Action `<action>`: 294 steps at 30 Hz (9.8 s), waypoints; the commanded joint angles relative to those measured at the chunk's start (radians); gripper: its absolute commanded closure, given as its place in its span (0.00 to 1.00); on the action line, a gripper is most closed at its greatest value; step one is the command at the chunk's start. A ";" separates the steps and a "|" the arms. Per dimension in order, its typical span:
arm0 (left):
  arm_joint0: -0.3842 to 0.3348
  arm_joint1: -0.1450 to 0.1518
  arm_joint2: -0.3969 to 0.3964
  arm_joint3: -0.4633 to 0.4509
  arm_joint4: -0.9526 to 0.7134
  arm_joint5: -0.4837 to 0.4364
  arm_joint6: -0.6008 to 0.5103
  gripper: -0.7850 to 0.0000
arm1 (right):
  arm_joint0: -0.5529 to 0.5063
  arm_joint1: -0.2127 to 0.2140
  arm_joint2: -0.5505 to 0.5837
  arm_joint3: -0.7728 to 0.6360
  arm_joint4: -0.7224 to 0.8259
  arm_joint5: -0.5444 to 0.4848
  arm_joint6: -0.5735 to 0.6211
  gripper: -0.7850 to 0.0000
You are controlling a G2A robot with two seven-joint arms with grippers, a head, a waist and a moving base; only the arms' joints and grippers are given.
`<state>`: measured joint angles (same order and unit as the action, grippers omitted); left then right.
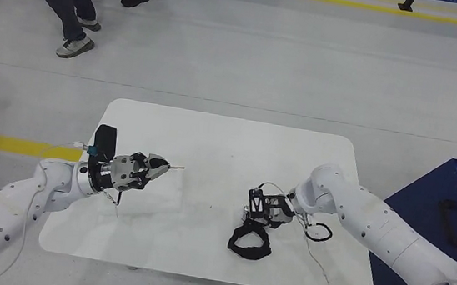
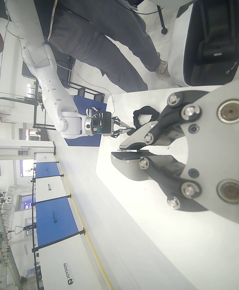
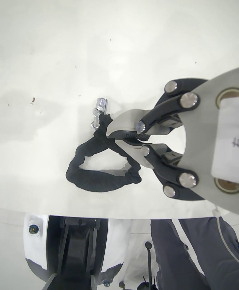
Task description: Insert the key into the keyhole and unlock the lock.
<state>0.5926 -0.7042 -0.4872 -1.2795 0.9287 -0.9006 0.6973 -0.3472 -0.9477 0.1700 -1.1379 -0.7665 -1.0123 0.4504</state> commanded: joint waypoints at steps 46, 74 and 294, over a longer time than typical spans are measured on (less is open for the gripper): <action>0.000 0.000 0.000 0.000 0.000 0.000 0.000 1.00 | -0.050 -0.069 0.045 -0.110 0.513 0.890 0.580 0.04; 0.000 0.000 0.000 0.000 0.000 0.000 0.000 1.00 | -0.053 -0.274 0.057 0.208 0.438 0.812 0.589 1.00; -0.550 -0.165 0.317 -0.442 1.127 0.051 0.274 1.00 | -0.663 0.268 0.677 -0.549 -0.888 0.124 -1.235 1.00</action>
<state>0.0419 -0.8677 -0.1700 -1.7210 2.0574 -0.8462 0.9740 -1.0085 -0.6799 0.8453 -1.6870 -1.6507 -0.8906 -0.7807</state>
